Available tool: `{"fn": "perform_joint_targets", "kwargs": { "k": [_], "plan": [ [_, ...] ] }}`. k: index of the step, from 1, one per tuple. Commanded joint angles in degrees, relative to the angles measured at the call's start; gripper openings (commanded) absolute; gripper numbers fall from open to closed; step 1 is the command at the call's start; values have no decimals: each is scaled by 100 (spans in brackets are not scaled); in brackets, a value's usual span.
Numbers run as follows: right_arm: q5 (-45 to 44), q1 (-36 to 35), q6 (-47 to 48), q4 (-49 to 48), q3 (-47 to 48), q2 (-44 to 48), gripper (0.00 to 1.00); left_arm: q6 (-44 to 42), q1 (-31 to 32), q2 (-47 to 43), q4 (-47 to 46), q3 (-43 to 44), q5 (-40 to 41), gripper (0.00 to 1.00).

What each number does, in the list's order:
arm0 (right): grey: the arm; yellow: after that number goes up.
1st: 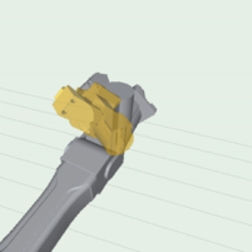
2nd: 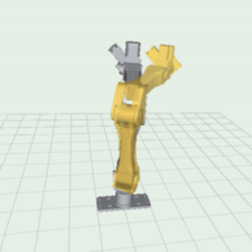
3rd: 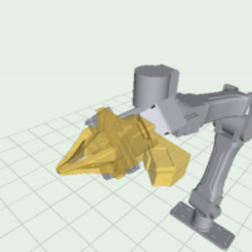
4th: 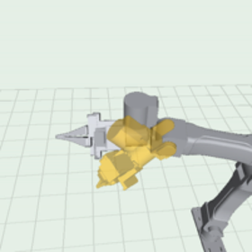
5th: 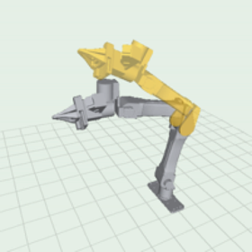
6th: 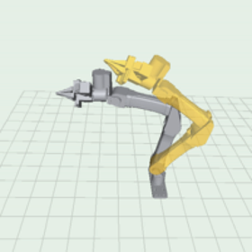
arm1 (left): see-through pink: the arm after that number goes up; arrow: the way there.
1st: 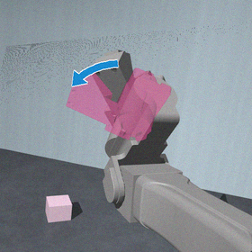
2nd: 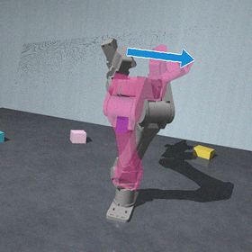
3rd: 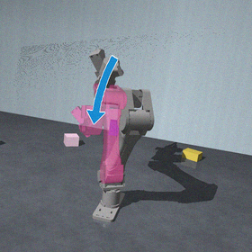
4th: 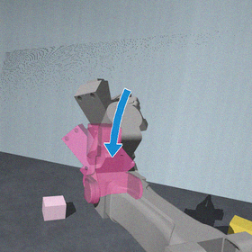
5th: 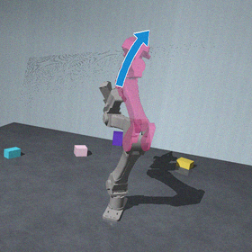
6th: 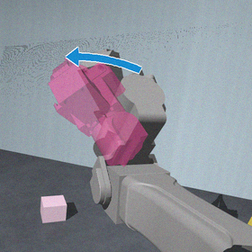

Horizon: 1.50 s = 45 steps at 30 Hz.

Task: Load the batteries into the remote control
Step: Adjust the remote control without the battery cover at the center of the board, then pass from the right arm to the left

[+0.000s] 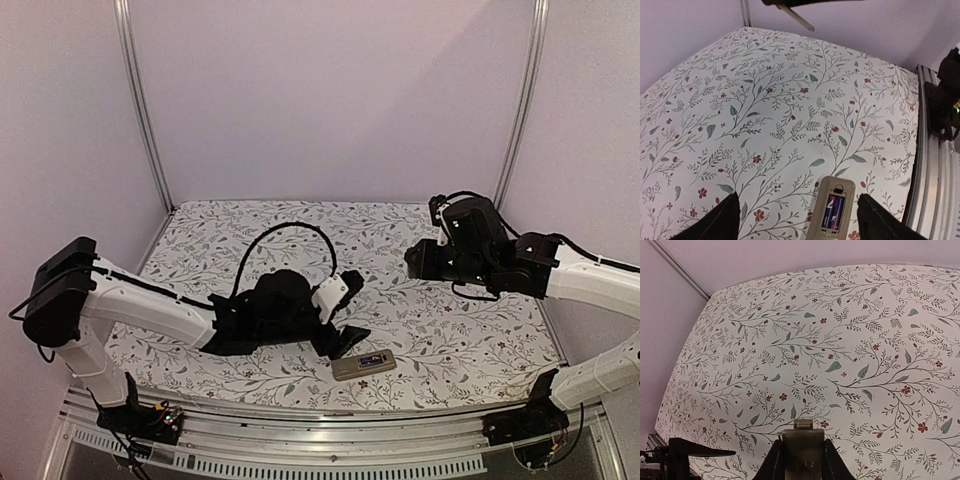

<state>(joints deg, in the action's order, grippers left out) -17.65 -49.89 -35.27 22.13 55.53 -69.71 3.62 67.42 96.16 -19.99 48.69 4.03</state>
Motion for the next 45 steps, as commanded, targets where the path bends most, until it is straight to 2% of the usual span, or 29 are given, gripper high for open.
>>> {"fn": "perform_joint_targets", "kwargs": {
  "k": [1,5,10,16,24,34,37,41,45],
  "plan": [
    [-208,-285,-403,-92,375,-157,3,813,241,155,-1049,459,566,81],
    [-502,-623,-625,-235,498,-195,3,1254,281,375,-1100,1032,352,82],
    [-670,-837,-811,-454,473,-170,3,1916,234,397,-1467,1124,57,80],
    [-735,-1019,-774,-434,596,-320,3,2328,129,500,-1301,1275,308,56],
    [-740,-1127,-728,-421,643,-341,3,2551,-30,552,-1175,1325,430,33],
    [-646,-1171,-675,-417,677,-426,3,2505,-96,589,-1262,1253,603,25],
    [-636,-1173,-683,-409,661,-440,3,2498,-97,588,-1279,1240,613,17],
    [-684,-1172,-686,-419,613,-406,3,2507,-95,589,-1267,1241,505,0],
    [-656,-1172,-667,-428,586,-360,8,2515,-97,522,-1241,1178,473,0]
  ]
}}
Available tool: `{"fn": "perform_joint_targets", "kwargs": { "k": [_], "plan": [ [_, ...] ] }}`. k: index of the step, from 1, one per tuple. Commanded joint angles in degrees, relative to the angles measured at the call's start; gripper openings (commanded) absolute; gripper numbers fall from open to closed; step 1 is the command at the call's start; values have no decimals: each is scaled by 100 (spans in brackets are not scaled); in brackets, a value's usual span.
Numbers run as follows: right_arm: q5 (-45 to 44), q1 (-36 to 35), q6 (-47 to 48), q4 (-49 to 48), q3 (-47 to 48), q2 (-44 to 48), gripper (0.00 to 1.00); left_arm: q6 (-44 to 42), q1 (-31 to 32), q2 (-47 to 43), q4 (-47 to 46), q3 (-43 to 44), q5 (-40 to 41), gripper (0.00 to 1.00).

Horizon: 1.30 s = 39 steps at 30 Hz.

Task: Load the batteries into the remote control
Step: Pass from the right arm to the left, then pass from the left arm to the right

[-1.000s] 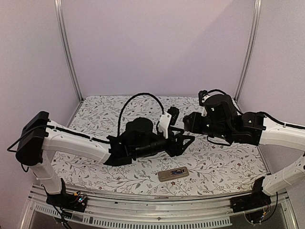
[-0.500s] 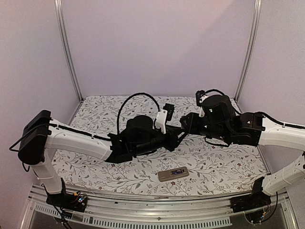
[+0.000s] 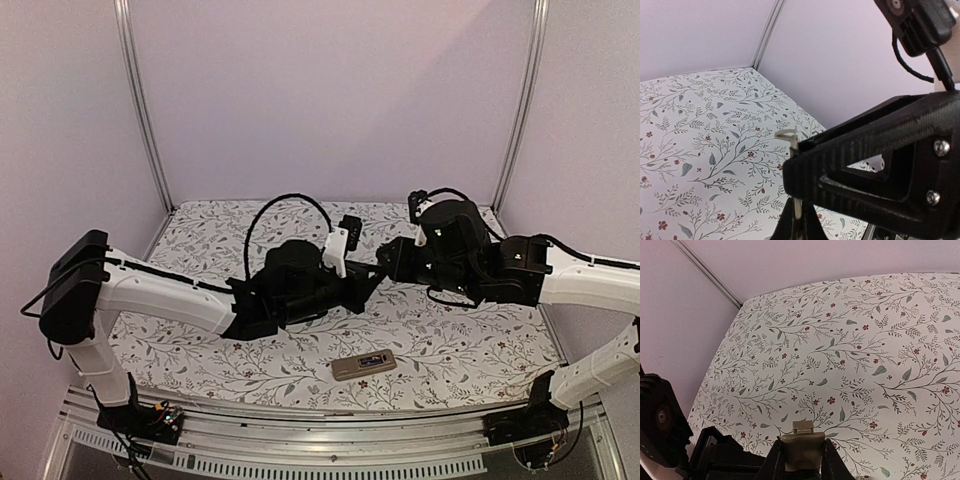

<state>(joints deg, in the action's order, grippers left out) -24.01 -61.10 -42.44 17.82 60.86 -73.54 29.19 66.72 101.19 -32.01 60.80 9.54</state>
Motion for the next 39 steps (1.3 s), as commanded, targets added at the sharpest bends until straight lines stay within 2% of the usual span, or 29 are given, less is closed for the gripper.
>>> {"fn": "perform_joint_targets", "kwargs": {
  "k": [1,3,5,6,9,10,12,13,15,16,17,20,24,29,33,39],
  "plan": [
    [8,-51,79,2,56,39,14,-38,-27,-13,-39,-82,-79,0],
    [35,-51,281,2,67,86,34,-62,-27,-102,-5,-174,-86,0],
    [66,-51,601,-17,88,234,47,-140,-27,-236,94,-287,-85,0],
    [104,-51,815,-50,107,353,51,-197,-25,-315,176,-340,-90,0],
    [447,-49,2260,-241,99,863,59,-459,-38,-612,631,-407,-173,0],
    [633,-51,3091,-341,32,1018,61,-557,-51,-721,775,-429,-271,0],
    [1354,-50,4510,-610,-256,1500,61,-714,-83,-938,1026,-501,-545,0],
    [1935,-49,5187,-684,-484,1652,60,-764,-126,-1055,1124,-544,-825,0],
    [3262,-51,7165,-668,-784,2027,61,-837,-224,-1267,1344,-621,-1341,0],
    [3513,-51,7729,-629,-869,2163,62,-829,-299,-1358,1466,-649,-1573,0],
    [3642,-51,8524,-531,-888,2220,62,-821,-361,-1431,1622,-658,-1815,0],
    [3670,-51,9746,334,-374,2000,67,-808,-570,-1579,2196,-546,-2437,0],
    [3170,-297,11409,1527,398,1255,70,-990,-653,-1667,3056,-318,-2587,0],
    [2089,-744,12903,1548,580,506,69,-1070,-658,-1726,3184,-223,-3022,0],
    [1952,-763,13354,1567,807,206,67,-1037,-659,-1750,3331,-200,-3179,0],
    [1612,-763,13719,1227,555,45,65,-994,-655,-1613,3519,-129,-3300,0]
  ]
}}
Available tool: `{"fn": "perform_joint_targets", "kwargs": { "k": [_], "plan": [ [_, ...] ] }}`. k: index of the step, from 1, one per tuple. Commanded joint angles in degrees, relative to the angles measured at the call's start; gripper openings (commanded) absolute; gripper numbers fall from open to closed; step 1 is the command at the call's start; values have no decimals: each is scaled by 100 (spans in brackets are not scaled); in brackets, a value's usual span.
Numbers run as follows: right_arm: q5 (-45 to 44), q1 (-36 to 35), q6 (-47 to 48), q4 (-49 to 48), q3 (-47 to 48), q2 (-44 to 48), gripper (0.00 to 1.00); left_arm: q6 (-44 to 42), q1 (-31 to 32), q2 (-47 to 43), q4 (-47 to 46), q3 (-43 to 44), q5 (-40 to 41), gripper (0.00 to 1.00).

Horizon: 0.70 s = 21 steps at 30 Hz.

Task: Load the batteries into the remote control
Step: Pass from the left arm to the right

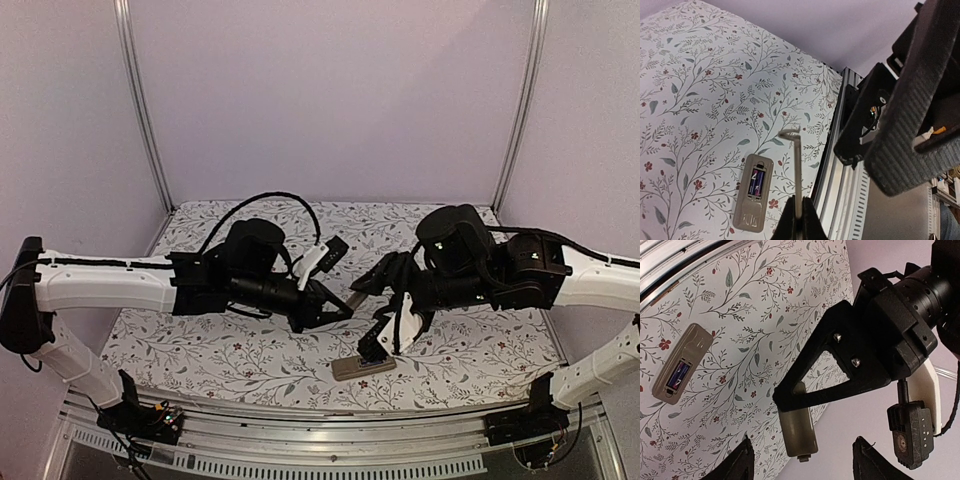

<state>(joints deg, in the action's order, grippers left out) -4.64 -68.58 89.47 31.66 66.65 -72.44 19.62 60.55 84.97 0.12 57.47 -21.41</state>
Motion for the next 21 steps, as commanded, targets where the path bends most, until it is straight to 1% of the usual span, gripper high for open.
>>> {"fn": "perform_joint_targets", "kwargs": {
  "k": [1,11,14,17,21],
  "plan": [
    [-384,-15,542,-209,-65,-74,65,-22,-38,23,329,229,-220,0],
    [-491,-16,660,-506,-247,-319,55,87,-43,63,133,264,-244,0],
    [-483,-15,642,-623,-254,-391,50,78,-41,64,144,248,-234,0],
    [-450,-15,633,-693,-278,-431,49,83,-44,72,156,223,-224,0],
    [-466,-17,609,-713,-290,-476,43,87,-46,71,147,220,-224,0]
  ]
}}
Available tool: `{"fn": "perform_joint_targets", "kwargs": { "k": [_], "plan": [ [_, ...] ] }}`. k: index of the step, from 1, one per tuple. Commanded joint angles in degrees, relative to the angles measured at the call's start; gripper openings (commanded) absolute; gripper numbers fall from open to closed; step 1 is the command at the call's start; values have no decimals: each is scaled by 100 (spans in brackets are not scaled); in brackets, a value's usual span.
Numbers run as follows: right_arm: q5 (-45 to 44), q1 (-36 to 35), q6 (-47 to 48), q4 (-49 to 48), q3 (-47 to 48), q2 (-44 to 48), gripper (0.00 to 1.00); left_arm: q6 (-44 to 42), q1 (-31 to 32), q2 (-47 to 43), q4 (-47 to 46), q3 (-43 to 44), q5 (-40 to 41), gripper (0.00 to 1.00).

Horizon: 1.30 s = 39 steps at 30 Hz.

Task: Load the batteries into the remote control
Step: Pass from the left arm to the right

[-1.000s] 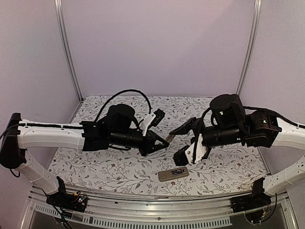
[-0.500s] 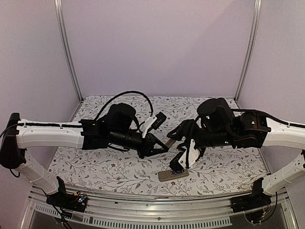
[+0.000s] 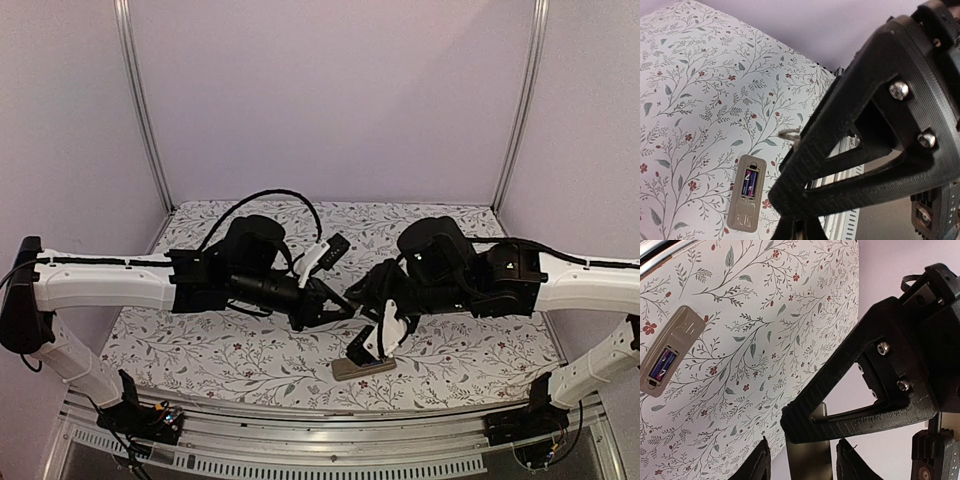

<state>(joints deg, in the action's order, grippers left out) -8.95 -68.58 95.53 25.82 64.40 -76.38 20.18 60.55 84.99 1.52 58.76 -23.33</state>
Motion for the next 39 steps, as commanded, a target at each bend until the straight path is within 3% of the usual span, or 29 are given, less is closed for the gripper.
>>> {"fn": "perform_joint_targets", "kwargs": {
  "k": [1,10,16,21,25,27,33,39],
  "plan": [
    [-43,-16,-11,-130,-64,-87,42,31,-46,70,6,92,-26,0],
    [-101,-29,-139,-132,-62,-96,26,23,-50,68,-20,83,-44,0],
    [-125,-26,-490,-74,-48,-103,21,-42,-70,-20,11,70,-76,3],
    [-137,-24,-711,29,-79,-89,18,-73,-117,-27,58,72,-133,20],
    [-165,-25,-980,54,-86,-81,17,-198,-134,-148,171,92,-112,61],
    [-165,-25,-1305,75,-86,-67,17,-349,-152,-375,293,64,62,73],
    [269,-9,-3215,138,-169,82,18,-733,-219,-1213,299,-353,776,84],
    [1332,269,-5167,-89,-406,299,19,-889,-256,-1692,213,-857,1117,81]
  ]
}}
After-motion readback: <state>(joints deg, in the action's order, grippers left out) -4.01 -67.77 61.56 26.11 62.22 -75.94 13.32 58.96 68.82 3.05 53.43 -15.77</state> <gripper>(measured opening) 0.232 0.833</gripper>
